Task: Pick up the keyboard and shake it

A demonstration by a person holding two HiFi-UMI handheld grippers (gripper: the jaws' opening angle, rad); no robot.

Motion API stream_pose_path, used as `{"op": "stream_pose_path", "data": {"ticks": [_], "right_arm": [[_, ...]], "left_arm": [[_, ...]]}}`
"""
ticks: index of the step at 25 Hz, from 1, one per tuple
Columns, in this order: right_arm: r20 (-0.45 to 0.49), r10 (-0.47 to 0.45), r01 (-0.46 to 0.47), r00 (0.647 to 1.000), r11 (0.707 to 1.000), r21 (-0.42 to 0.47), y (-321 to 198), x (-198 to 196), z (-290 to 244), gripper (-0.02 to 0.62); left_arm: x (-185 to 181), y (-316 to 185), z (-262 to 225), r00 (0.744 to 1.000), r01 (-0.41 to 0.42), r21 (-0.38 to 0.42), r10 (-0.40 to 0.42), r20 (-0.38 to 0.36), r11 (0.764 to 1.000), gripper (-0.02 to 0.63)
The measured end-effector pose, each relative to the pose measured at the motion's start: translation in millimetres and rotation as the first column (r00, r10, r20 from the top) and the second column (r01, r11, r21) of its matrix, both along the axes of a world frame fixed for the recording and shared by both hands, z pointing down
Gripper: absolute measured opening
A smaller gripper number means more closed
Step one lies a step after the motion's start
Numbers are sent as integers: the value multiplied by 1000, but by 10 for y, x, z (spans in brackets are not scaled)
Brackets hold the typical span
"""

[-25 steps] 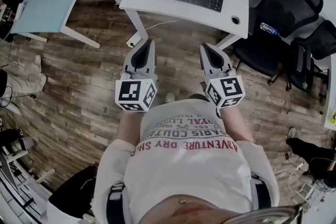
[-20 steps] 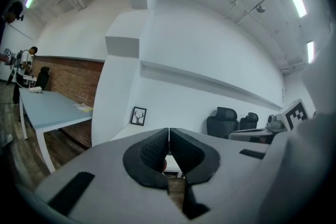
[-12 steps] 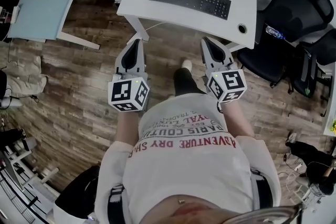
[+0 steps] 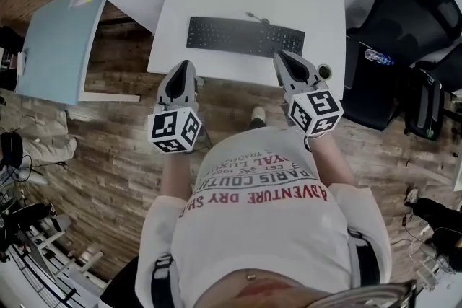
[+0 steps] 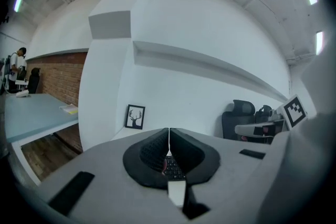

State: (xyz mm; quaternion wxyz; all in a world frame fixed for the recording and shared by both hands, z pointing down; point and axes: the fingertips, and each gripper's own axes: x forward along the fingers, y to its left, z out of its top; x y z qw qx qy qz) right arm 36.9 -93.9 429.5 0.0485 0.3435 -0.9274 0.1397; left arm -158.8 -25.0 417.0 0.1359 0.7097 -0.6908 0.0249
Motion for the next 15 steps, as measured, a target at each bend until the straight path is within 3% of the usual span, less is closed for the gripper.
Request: {"op": "stream_pose_path", "data": {"ticks": [3, 7, 11, 15], "right_arm": [[-22, 5, -5, 1000, 1000, -12, -347, 102, 104, 26], [-53, 9, -13, 999, 997, -73, -625, 266, 375, 25], [-81, 60, -70, 995, 989, -133, -804, 402, 653, 26], [-120, 145, -163, 982, 974, -156, -936, 553, 863, 26]], "left_arm": [[41, -385, 125, 1000, -16, -23, 16, -15, 1000, 28], [275, -776, 259, 989, -131, -35, 128, -74, 991, 28], [332, -1036, 515, 982, -186, -110, 182, -44, 976, 28], [296, -1254, 775, 976, -215, -167, 206, -74, 962, 28]]}}
